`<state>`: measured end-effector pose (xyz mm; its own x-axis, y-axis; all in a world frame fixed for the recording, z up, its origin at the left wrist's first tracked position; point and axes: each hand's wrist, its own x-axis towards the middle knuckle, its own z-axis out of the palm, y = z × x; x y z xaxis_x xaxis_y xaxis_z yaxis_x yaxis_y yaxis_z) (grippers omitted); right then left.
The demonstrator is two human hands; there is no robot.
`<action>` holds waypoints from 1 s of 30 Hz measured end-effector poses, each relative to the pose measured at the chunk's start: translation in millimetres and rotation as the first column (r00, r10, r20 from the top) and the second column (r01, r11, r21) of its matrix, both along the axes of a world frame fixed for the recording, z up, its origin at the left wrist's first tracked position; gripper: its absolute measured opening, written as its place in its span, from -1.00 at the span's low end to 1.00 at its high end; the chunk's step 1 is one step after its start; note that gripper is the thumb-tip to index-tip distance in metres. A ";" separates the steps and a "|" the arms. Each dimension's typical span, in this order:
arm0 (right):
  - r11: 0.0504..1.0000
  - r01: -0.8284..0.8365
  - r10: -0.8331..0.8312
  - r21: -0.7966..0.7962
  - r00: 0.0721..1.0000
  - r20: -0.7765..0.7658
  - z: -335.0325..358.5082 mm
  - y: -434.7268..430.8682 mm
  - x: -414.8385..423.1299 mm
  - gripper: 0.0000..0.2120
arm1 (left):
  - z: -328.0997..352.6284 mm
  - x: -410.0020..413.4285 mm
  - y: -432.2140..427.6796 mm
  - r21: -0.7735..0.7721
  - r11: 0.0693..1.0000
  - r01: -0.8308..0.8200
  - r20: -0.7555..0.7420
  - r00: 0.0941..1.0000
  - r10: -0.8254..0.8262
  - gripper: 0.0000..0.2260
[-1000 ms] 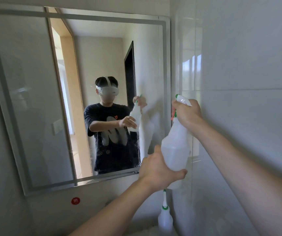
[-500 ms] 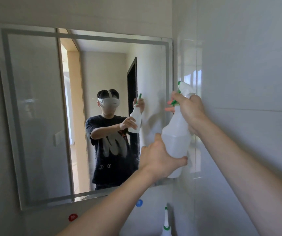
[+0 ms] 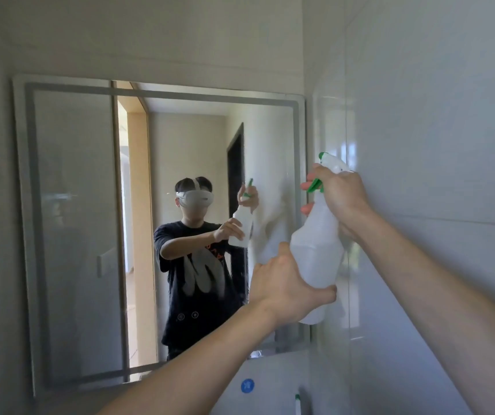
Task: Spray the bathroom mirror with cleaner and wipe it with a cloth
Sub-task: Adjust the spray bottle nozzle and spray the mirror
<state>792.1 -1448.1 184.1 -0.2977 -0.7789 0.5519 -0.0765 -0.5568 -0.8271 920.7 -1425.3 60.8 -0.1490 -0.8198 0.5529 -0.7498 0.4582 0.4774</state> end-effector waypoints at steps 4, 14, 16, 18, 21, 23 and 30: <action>0.997 -0.074 0.074 -0.014 0.995 0.064 24.2 -0.5 -4.8 -0.77 | 18.7 2.5 -1.0 -0.075 0.997 -0.011 0.054 0.998 0.015 -0.32; 0.997 0.008 0.002 -0.080 0.993 0.118 59.8 -3.9 4.3 -0.61 | 49.4 11.3 -1.3 -0.171 0.985 -0.011 0.055 0.998 0.021 -0.30; 0.996 0.019 -0.008 -0.088 0.992 0.123 64.2 -3.0 5.6 -0.62 | 55.0 13.7 -1.6 -0.187 0.982 -0.016 0.054 0.998 0.027 -0.31; 0.995 0.025 -0.014 -0.094 0.994 0.111 69.7 -3.0 5.0 -0.64 | 60.2 15.0 -2.6 -0.190 0.982 -0.023 0.055 0.998 0.034 -0.29; 0.989 0.073 -0.071 -0.129 0.997 0.014 78.3 -3.4 4.3 -0.78 | 68.0 16.5 -4.5 -0.186 0.982 -0.031 0.048 0.998 0.040 -0.28; 0.981 0.079 -0.082 -0.178 0.997 -0.005 84.5 -3.7 4.5 -0.83 | 73.0 15.6 -5.9 -0.179 0.983 -0.032 0.037 0.999 0.039 -0.27; 0.972 0.102 -0.099 -0.210 0.995 0.021 100.8 -5.2 4.0 -0.78 | 86.3 10.5 -10.3 -0.153 0.988 -0.005 -0.027 1.000 0.001 -0.27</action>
